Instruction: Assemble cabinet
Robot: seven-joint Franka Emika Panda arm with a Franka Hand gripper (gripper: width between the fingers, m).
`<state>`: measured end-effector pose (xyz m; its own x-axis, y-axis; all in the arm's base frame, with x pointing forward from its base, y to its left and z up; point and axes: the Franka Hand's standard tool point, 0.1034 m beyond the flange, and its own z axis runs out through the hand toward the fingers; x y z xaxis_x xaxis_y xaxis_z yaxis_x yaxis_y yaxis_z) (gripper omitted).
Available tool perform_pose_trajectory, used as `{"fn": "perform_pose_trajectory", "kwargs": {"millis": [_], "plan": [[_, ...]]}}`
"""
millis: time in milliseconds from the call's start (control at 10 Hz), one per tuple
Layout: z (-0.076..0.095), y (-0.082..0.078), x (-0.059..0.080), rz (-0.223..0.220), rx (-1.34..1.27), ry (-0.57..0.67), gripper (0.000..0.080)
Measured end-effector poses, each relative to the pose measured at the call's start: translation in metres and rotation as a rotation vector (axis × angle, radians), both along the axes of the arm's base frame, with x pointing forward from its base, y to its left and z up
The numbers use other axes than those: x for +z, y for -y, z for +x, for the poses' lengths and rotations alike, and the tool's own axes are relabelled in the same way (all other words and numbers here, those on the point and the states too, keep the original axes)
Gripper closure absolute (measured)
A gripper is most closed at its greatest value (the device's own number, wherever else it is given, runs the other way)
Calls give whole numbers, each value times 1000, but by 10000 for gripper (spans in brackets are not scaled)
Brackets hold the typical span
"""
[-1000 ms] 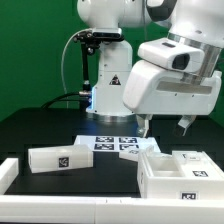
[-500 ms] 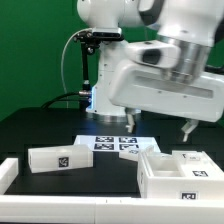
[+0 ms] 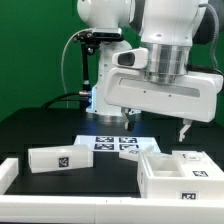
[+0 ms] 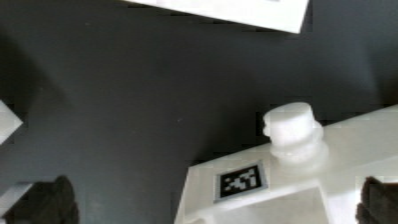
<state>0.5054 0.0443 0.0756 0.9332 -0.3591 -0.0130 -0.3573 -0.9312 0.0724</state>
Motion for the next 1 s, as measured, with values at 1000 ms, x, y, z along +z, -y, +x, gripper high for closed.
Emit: {"fn": "perform_pose_trajectory", "kwargs": {"millis": [1000], "plan": [[-66, -9, -42, 41, -177, 61, 2]]}}
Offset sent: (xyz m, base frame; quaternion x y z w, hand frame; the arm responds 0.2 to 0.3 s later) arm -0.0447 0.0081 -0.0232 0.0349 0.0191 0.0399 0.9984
